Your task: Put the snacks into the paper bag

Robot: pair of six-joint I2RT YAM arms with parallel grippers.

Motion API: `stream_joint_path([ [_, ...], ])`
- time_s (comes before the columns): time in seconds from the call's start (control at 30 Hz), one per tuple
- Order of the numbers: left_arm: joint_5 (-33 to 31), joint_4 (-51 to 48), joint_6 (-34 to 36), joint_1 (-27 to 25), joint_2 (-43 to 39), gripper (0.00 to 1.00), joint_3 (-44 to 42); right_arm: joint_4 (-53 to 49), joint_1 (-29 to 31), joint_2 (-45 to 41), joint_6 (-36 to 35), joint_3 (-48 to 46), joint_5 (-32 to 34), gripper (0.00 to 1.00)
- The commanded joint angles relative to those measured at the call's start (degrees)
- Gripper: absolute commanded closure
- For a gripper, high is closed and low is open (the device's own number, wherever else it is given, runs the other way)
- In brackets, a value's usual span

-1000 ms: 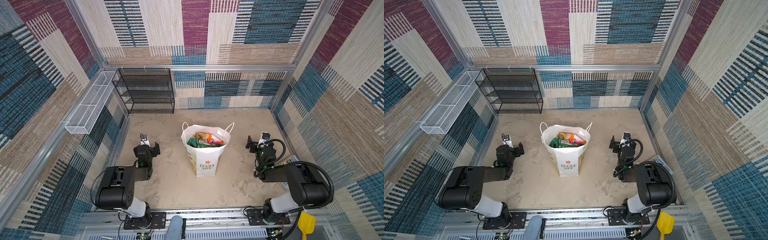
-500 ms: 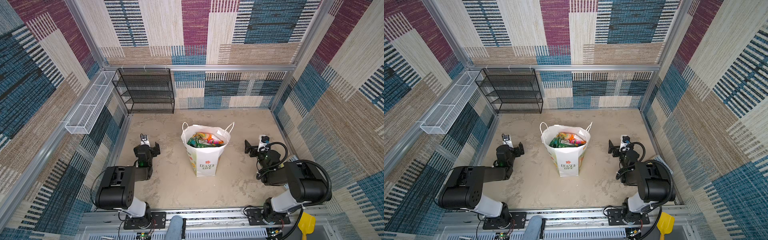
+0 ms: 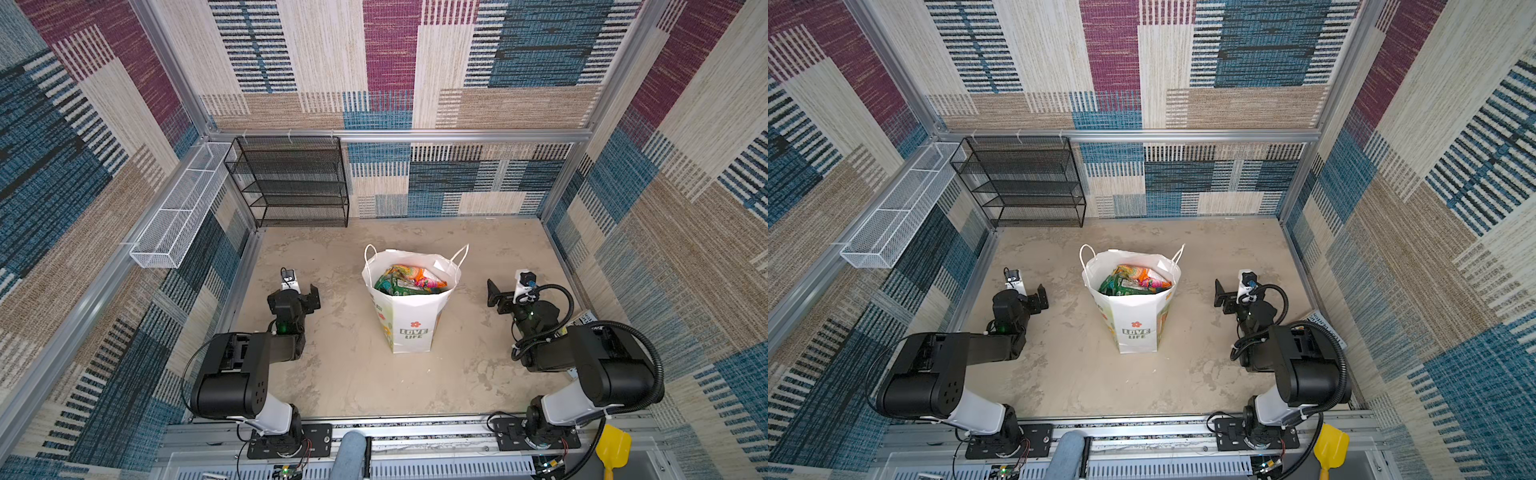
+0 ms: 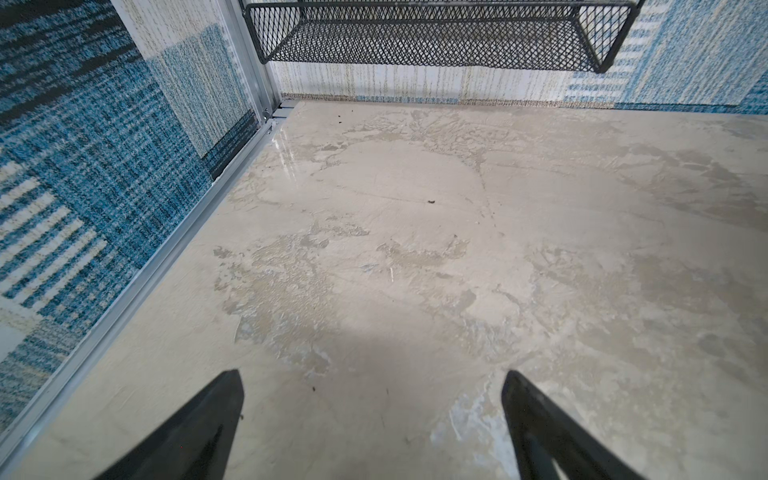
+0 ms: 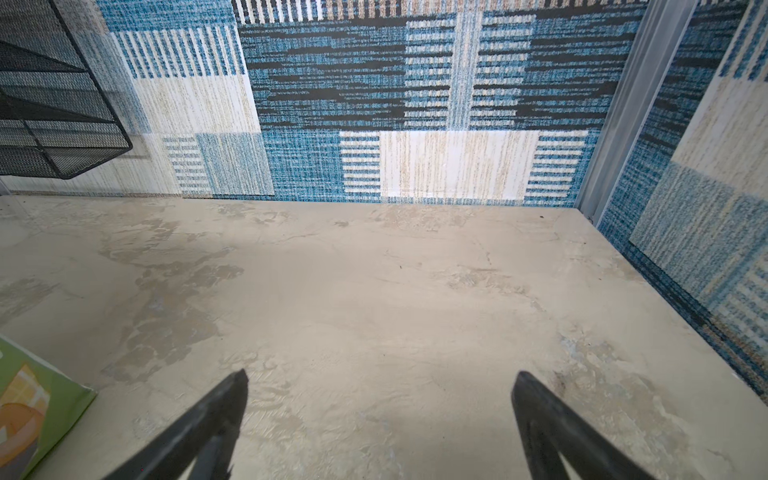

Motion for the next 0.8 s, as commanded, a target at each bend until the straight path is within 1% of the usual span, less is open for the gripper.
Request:
stream_joint_path([
  [0.0,0.4,0.4,-0.6,0.1,-0.1,0.01,0.3,2.0,0.2,-0.2,-0.5,-0.1,0.8,0.00],
  [0.5,0.5,0.4,-0.5,0.0,0.0,0.01,0.3,2.0,0.2,-0.2,-0.5,-0.1,0.9,0.00],
  [0.63,2.7,-1.2,-0.1,0.2,0.5,0.01,1.4,2.0,0.1,-0.2,-0.5,-0.1,0.9,0.01],
  [0.77,2.8,-0.1,0.0,0.2,0.0,0.00,0.6,2.0,0.2,-0.2,-0.5,-0.1,0.9,0.00],
])
